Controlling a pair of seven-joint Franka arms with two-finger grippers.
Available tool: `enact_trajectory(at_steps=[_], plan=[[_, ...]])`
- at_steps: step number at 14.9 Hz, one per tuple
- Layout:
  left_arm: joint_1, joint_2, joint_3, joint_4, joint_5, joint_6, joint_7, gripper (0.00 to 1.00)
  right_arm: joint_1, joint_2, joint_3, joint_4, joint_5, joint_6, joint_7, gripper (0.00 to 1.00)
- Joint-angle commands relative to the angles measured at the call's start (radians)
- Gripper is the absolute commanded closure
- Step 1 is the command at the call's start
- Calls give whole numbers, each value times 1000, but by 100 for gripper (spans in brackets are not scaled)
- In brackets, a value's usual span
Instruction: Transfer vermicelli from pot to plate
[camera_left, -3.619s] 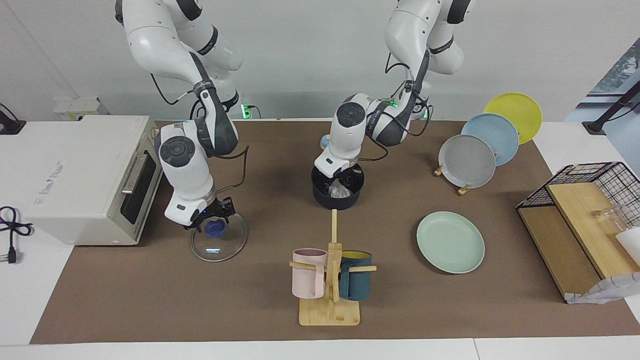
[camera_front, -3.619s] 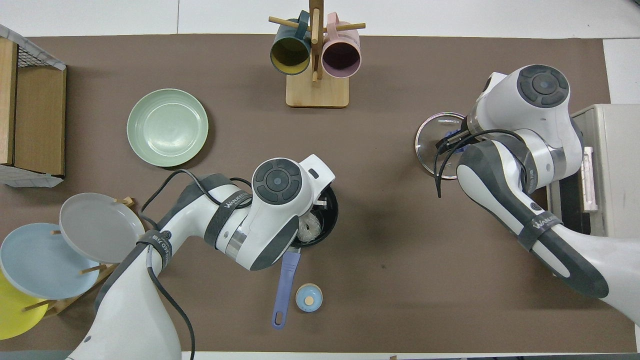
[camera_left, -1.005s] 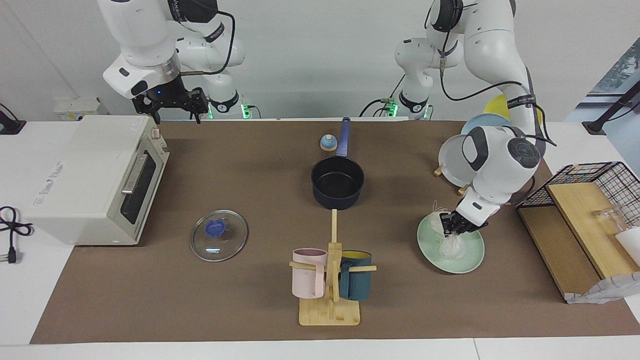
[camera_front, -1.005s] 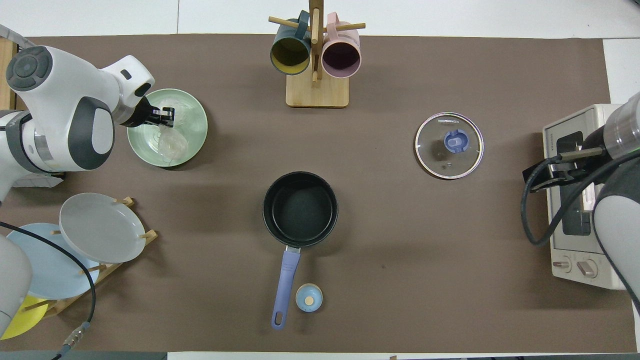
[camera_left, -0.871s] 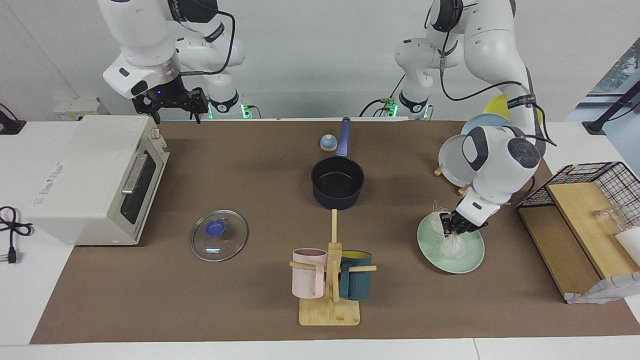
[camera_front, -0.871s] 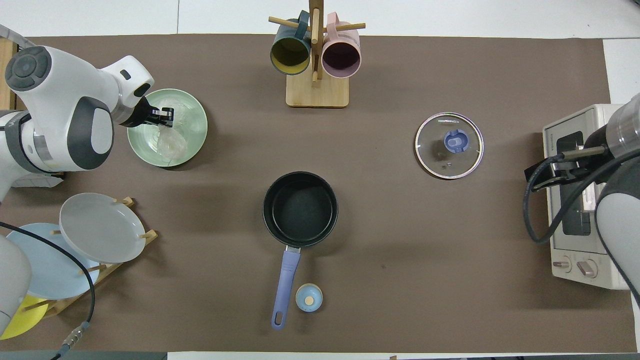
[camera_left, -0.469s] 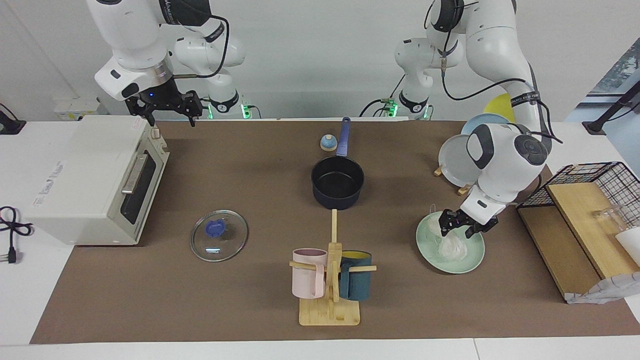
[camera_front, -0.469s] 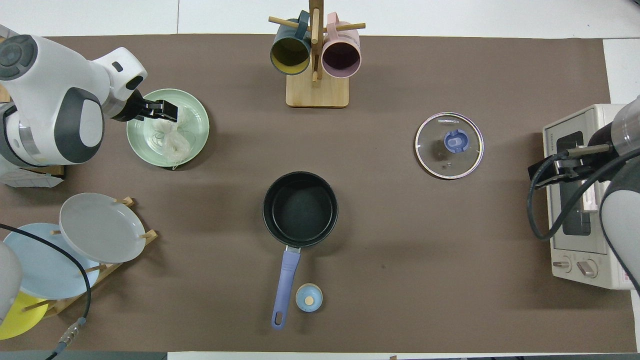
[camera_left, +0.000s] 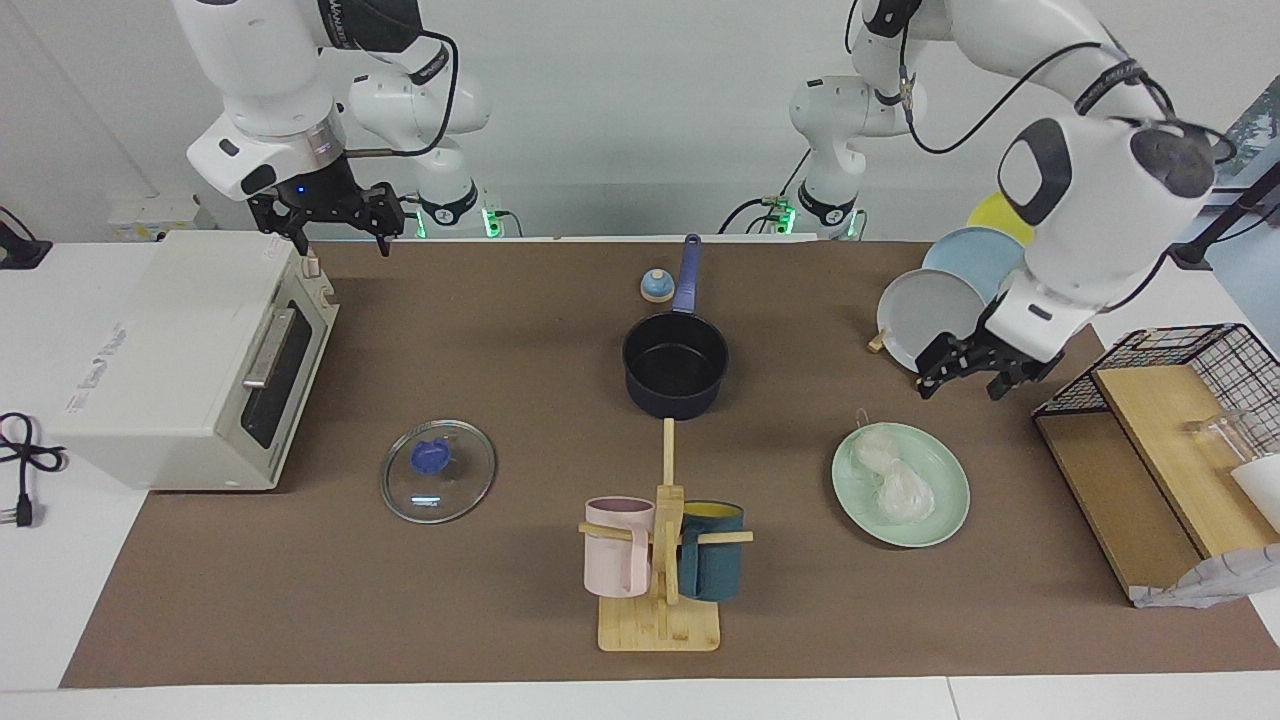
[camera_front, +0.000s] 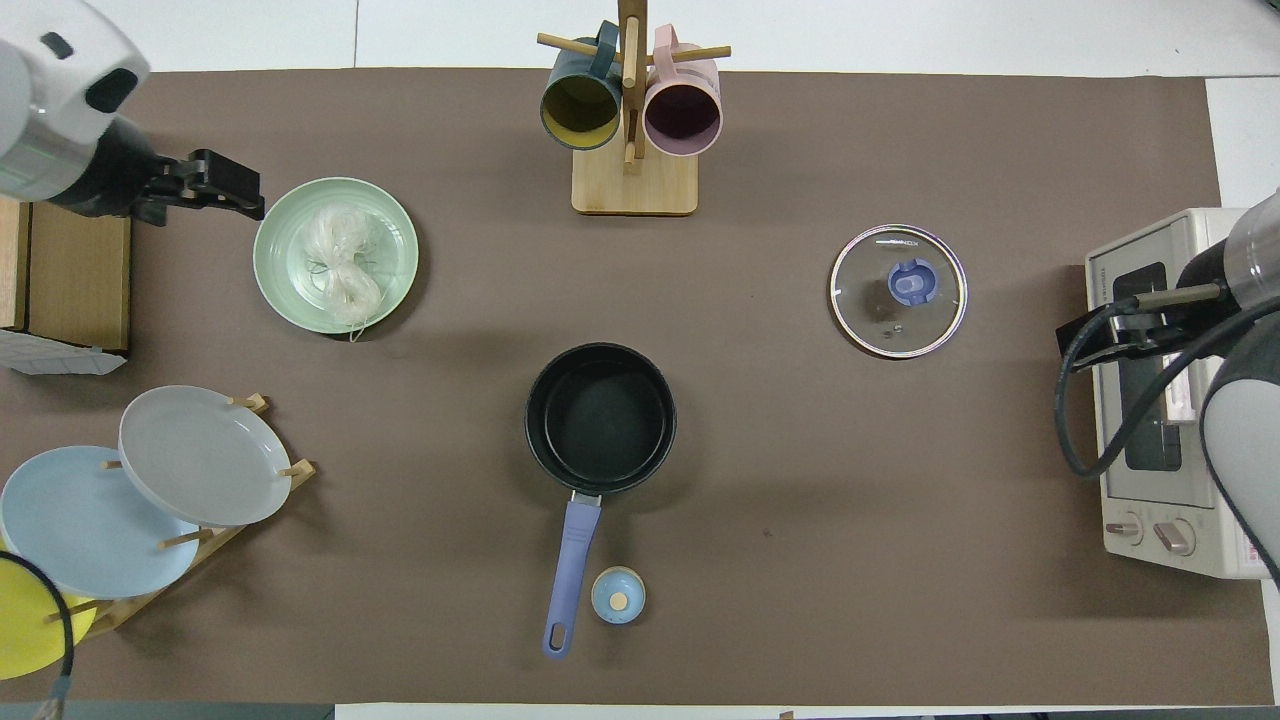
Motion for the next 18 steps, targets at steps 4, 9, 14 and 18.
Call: enact_trajectory(at_steps=[4, 9, 14, 18], plan=[[3, -180, -4, -93, 31, -184, -27, 0, 2, 4, -60, 8, 53, 24, 3, 0], [-11, -265, 0, -250, 28, -99, -25, 0, -1, -10, -106, -70, 54, 84, -29, 0], [-46, -243, 23, -158, 30, -185, -36, 0, 0, -13, -135, -108, 66, 116, -92, 0], [-36, -243, 19, -161, 27, -185, -33, 0, -3, -14, -135, -112, 66, 116, -95, 0]])
